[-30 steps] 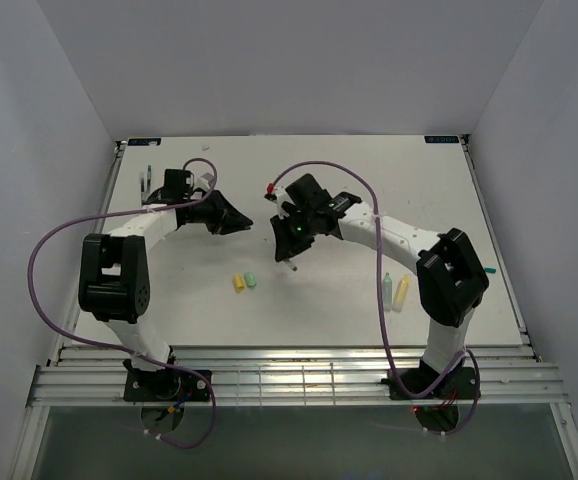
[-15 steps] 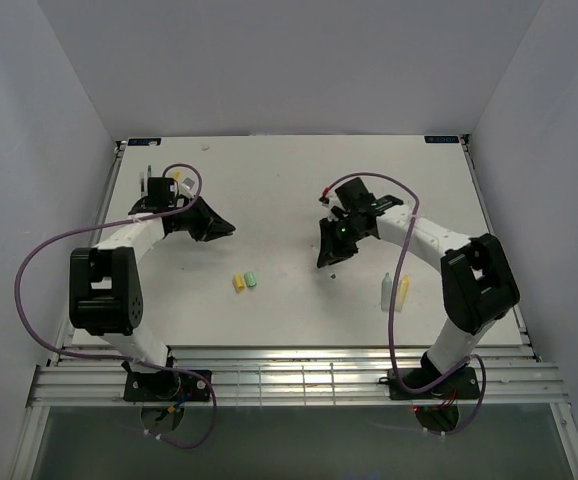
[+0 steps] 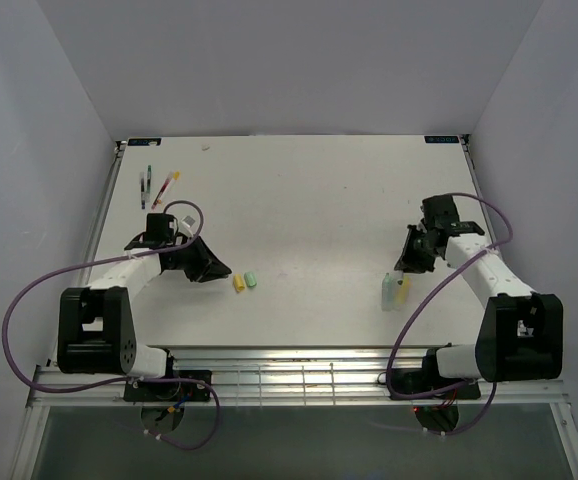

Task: Open the pen caps

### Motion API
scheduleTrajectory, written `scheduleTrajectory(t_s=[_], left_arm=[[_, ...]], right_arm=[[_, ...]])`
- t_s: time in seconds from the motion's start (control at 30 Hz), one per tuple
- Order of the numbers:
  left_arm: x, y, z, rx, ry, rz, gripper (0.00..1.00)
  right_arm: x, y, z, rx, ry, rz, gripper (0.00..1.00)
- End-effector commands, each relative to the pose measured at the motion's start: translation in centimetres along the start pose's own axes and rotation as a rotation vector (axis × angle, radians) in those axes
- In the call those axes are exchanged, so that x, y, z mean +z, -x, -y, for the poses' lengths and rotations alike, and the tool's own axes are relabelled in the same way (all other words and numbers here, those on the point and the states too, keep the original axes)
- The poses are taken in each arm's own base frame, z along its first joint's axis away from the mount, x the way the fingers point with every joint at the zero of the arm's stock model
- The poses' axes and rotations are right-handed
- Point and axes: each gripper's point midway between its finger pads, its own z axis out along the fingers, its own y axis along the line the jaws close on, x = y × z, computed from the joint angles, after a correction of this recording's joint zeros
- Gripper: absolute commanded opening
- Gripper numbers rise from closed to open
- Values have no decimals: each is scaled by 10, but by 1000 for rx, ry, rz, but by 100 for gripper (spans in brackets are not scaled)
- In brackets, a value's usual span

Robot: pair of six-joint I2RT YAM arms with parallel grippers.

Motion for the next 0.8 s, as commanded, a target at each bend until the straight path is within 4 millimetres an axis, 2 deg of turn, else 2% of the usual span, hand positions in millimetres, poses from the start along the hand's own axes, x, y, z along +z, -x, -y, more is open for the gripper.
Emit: scheduleTrajectory(t_s=[0.0, 0.17, 0.27, 0.57, 0.77], left_arm=[[-2, -7, -4, 38, 2, -2, 4], [6, -12, -9, 31, -12, -38, 4], [11, -15, -12, 16, -22, -55, 4], [24, -25, -25, -43, -30, -108, 5], [32, -23, -31, -66, -17, -114, 14]], right_arm=[[-8, -12, 39, 74, -104, 10, 8], [-6, -32, 74, 149, -162, -16, 8], [-2, -37, 82, 154, -172, -40, 8], [9, -42, 91, 141, -193, -85, 8], [15, -46, 91, 149, -182, -109, 8]])
